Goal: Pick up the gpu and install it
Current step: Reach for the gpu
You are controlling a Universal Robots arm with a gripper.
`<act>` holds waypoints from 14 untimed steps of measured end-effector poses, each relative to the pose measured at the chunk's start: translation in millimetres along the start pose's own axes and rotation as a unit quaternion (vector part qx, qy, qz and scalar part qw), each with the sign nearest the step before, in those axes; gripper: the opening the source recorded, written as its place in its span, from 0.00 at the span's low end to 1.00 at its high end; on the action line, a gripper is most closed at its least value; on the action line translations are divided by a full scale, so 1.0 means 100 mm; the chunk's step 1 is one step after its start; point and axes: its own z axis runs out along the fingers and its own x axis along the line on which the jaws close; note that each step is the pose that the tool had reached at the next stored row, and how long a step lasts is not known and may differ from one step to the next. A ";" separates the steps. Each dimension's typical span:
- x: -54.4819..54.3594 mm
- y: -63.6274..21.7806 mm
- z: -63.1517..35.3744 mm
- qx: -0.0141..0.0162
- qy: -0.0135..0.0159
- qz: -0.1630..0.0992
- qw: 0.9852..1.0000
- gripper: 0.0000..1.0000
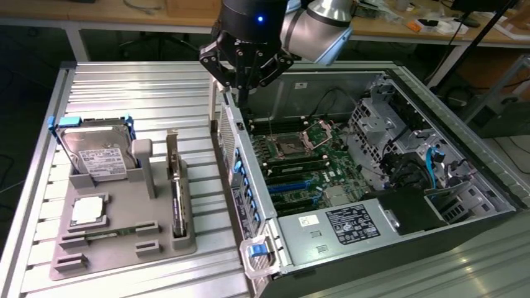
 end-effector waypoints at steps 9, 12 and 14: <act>0.04 -0.003 -0.001 0.000 0.000 0.000 1.000 0.11; 0.05 -0.004 -0.001 0.000 0.000 0.000 1.000 0.11; 0.06 -0.004 -0.001 0.000 0.000 0.000 1.000 0.11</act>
